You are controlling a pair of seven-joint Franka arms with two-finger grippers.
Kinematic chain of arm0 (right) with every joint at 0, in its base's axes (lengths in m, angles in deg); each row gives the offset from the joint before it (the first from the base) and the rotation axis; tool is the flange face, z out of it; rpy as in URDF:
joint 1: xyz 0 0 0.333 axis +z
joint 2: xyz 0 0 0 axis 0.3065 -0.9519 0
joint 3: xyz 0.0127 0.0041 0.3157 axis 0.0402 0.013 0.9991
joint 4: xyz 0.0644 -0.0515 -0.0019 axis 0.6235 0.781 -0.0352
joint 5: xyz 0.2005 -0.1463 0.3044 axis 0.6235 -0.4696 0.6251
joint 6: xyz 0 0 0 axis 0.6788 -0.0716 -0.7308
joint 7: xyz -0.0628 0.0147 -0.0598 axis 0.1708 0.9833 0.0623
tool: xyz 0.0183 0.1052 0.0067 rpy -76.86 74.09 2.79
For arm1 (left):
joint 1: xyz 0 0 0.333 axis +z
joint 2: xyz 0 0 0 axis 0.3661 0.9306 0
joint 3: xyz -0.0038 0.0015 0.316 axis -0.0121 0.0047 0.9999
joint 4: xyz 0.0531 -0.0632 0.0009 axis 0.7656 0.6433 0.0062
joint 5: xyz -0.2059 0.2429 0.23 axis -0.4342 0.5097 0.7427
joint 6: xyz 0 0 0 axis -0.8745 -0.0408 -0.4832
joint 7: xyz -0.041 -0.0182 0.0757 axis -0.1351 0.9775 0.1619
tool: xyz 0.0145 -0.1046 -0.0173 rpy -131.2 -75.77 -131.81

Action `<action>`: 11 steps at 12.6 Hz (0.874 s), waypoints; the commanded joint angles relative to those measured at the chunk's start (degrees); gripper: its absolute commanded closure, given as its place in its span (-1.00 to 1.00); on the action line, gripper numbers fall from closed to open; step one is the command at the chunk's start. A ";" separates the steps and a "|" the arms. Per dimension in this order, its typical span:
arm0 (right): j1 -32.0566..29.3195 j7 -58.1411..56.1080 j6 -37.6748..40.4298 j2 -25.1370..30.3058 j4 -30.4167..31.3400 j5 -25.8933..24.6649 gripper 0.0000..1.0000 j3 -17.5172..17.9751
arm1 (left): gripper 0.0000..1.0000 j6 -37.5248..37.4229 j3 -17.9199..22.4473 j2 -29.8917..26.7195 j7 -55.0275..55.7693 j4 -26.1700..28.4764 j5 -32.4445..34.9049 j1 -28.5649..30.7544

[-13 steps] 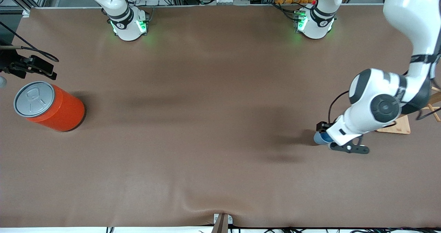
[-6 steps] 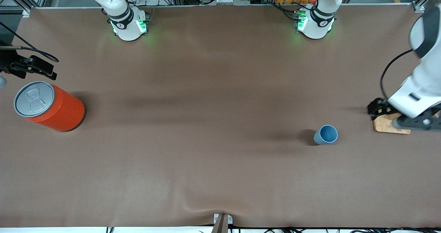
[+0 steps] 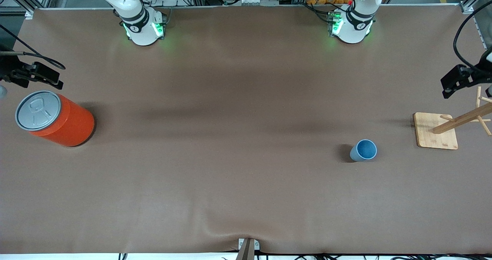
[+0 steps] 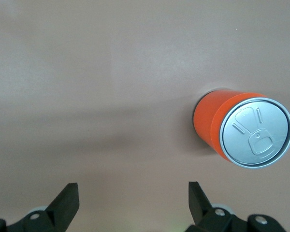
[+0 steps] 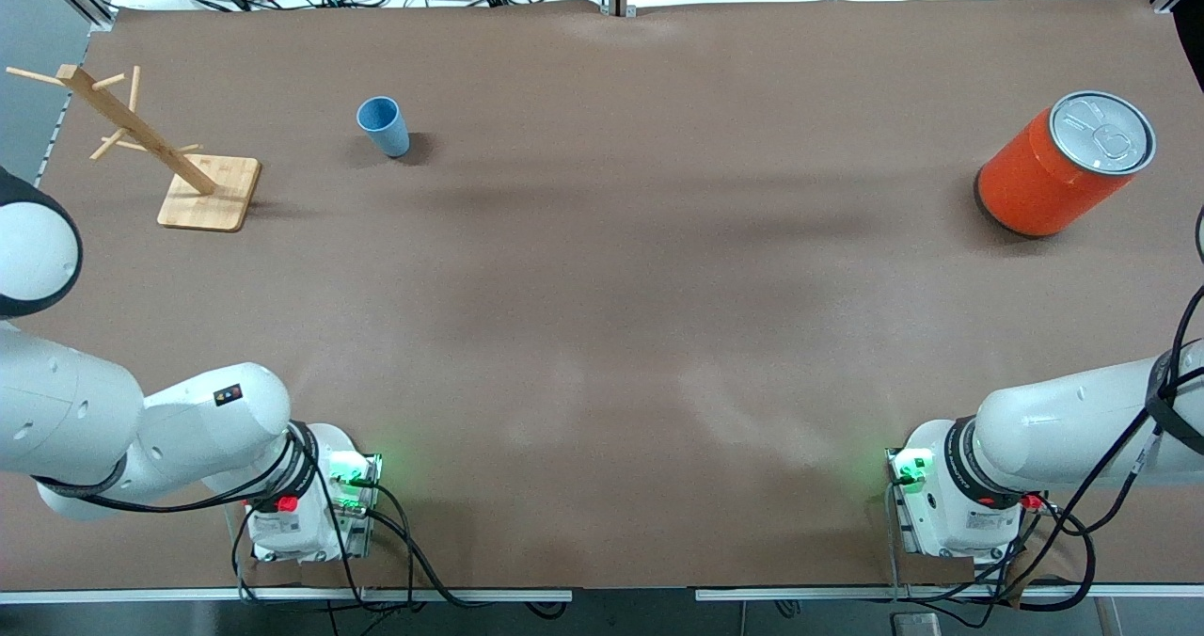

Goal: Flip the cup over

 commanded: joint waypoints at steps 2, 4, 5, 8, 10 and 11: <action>-0.66 0.75 0.80 -0.50 -1.27 0.69 -1.00 0.39 | -1.00 -0.19 -1.02 -0.02 -1.42 -1.03 -2.41 0.29; -0.83 0.84 0.53 -0.50 -1.36 0.78 -1.00 0.39 | -1.00 -0.45 -1.81 -0.46 -3.27 -1.67 -5.29 0.38; -0.75 0.84 0.62 -0.50 -1.36 0.87 -1.00 0.39 | -1.00 -1.06 -0.51 -0.99 -3.19 -1.49 -5.83 -2.14; -0.66 0.84 0.80 -0.50 -1.27 0.69 -1.00 0.39 | -1.00 -1.42 17.66 -5.64 -0.91 4.47 -6.19 -23.04; -0.66 0.84 0.80 -0.50 -1.27 0.78 -1.00 0.39 | -1.00 -1.86 23.56 -6.69 -1.08 5.71 -6.19 -29.30; -0.48 0.75 0.80 -0.50 -1.27 0.78 -1.00 0.39 | -1.00 -1.86 24.98 -8.18 -0.99 7.72 -6.19 -30.72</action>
